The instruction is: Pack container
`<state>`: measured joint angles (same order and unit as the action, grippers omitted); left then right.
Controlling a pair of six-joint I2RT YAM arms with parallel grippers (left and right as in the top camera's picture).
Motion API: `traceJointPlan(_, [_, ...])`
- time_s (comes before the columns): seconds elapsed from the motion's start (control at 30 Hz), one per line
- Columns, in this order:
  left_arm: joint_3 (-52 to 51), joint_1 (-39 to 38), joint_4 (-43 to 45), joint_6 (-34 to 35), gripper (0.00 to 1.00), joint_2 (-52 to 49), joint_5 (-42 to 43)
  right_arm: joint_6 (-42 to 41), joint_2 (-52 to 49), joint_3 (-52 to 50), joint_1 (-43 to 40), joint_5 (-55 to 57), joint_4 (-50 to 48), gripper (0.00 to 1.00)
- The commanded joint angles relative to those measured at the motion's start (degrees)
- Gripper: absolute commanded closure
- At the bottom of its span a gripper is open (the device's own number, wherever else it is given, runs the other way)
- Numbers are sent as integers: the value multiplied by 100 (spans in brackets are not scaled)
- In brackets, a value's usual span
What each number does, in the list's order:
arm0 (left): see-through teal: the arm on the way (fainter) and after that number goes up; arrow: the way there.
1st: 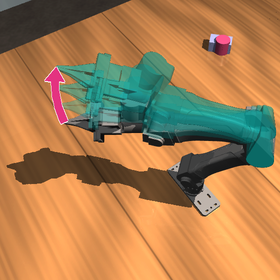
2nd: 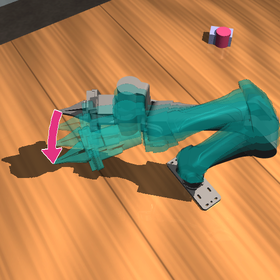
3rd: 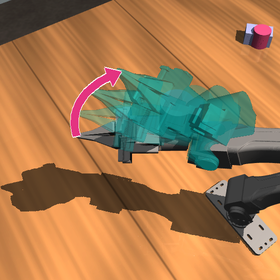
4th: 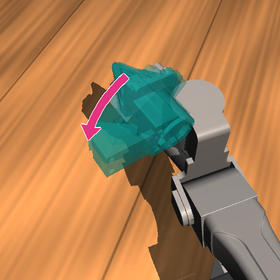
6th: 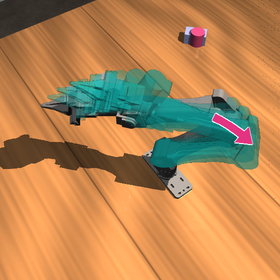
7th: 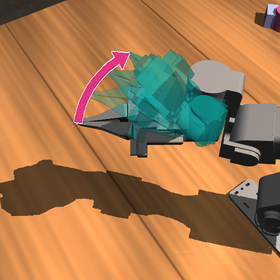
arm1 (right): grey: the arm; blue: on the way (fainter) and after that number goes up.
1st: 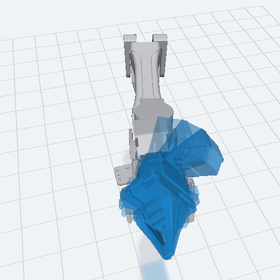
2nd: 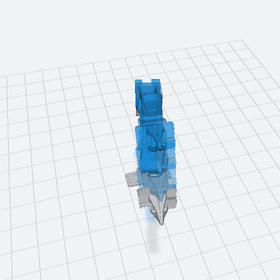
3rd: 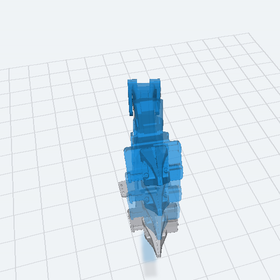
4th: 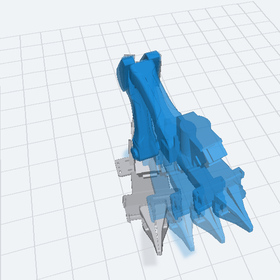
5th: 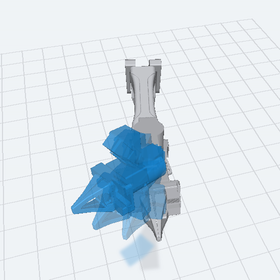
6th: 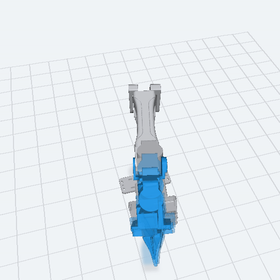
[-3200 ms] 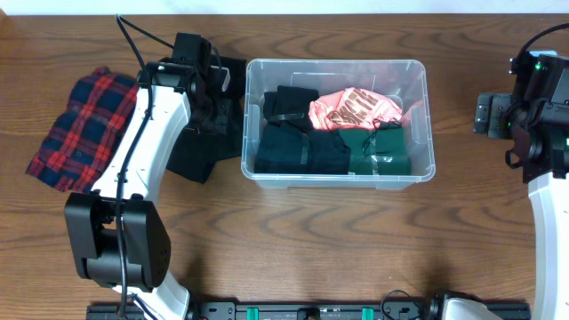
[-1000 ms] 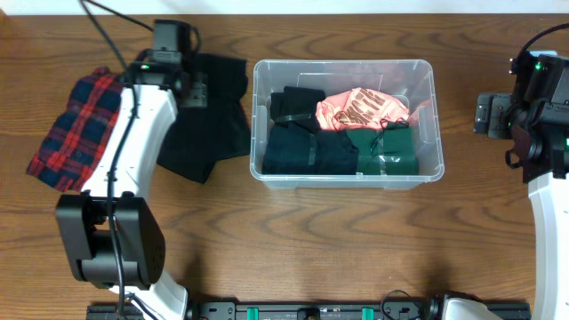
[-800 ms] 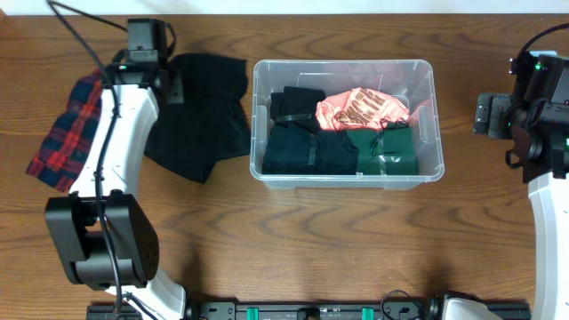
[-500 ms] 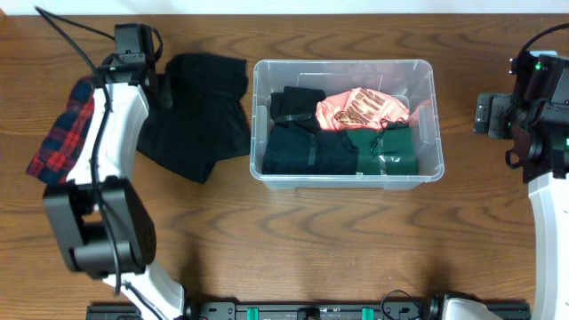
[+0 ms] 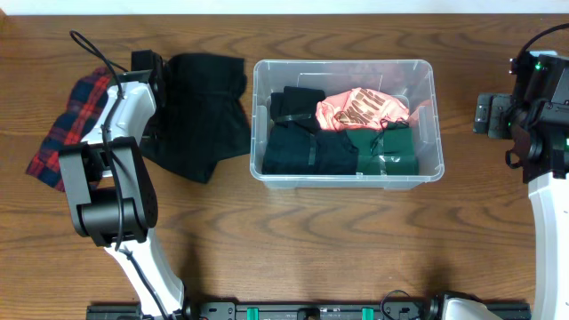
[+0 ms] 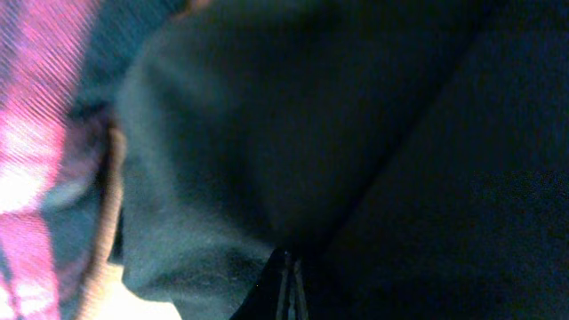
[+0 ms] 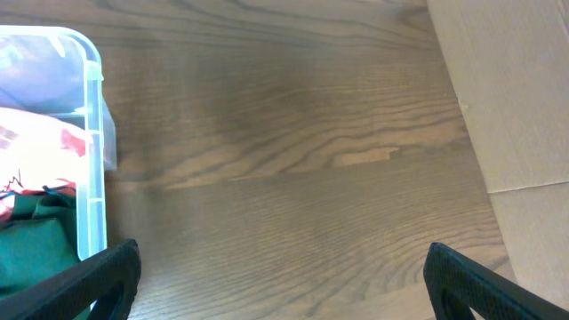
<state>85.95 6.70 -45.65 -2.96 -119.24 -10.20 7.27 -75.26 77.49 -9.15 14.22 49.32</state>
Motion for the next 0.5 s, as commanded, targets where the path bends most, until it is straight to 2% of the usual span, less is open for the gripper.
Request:
traceJointPlan(0.0, [-35,20,-284,50,94,70,791,-103,46,46,-26,76,0,1])
traceJointPlan(0.13, [-33,20,-494,48,94,160,1530,-103,46,46,-26,76,0,1])
traceJointPlan(0.47, [168,20,-1058,52,94,304,1718,-103,46,46,-26,76,0,1])
